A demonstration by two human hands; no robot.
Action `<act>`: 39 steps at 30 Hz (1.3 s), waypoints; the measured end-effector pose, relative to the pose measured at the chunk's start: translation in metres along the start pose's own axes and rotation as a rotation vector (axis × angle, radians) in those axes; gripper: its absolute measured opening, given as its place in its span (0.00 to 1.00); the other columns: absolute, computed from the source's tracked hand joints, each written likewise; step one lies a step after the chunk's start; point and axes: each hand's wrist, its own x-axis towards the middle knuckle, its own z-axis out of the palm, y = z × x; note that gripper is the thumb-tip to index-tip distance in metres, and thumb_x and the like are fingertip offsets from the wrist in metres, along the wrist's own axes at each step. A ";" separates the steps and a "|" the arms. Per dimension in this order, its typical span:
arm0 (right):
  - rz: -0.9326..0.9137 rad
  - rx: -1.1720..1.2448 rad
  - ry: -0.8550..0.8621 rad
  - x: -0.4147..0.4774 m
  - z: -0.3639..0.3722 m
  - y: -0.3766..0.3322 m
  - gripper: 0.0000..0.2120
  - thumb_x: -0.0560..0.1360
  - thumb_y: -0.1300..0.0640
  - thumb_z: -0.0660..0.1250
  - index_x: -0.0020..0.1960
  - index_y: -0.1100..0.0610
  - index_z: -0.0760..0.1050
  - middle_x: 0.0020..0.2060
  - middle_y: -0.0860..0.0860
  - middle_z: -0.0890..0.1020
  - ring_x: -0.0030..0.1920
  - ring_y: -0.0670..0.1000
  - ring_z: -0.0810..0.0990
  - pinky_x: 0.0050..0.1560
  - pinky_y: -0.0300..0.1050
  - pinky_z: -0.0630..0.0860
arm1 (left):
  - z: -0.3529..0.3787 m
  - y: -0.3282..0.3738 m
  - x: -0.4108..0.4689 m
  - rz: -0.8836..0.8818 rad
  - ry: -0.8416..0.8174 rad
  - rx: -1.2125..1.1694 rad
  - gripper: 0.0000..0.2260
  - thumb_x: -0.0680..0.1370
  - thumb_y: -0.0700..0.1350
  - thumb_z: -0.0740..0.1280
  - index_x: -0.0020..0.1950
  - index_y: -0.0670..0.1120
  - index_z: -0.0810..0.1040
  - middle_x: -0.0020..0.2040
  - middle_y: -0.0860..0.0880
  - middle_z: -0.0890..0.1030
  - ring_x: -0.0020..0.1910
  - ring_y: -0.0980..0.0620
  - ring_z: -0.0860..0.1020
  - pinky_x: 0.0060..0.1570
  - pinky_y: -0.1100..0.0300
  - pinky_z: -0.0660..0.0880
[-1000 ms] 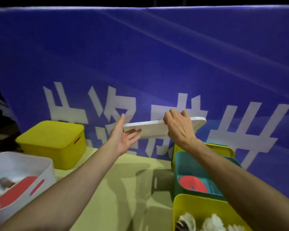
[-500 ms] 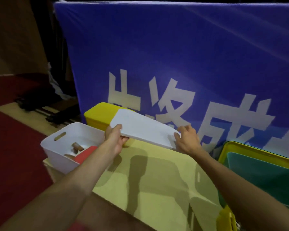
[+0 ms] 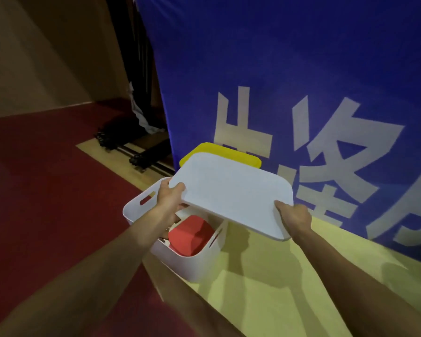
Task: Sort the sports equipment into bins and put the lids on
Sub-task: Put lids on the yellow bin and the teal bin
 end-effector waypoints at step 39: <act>0.086 -0.156 0.206 -0.103 0.227 -0.014 0.26 0.77 0.52 0.64 0.68 0.65 0.62 0.63 0.62 0.73 0.61 0.63 0.74 0.58 0.55 0.73 | -0.180 -0.075 0.204 0.145 -0.243 0.759 0.16 0.82 0.48 0.55 0.66 0.41 0.71 0.62 0.40 0.77 0.61 0.40 0.75 0.55 0.52 0.70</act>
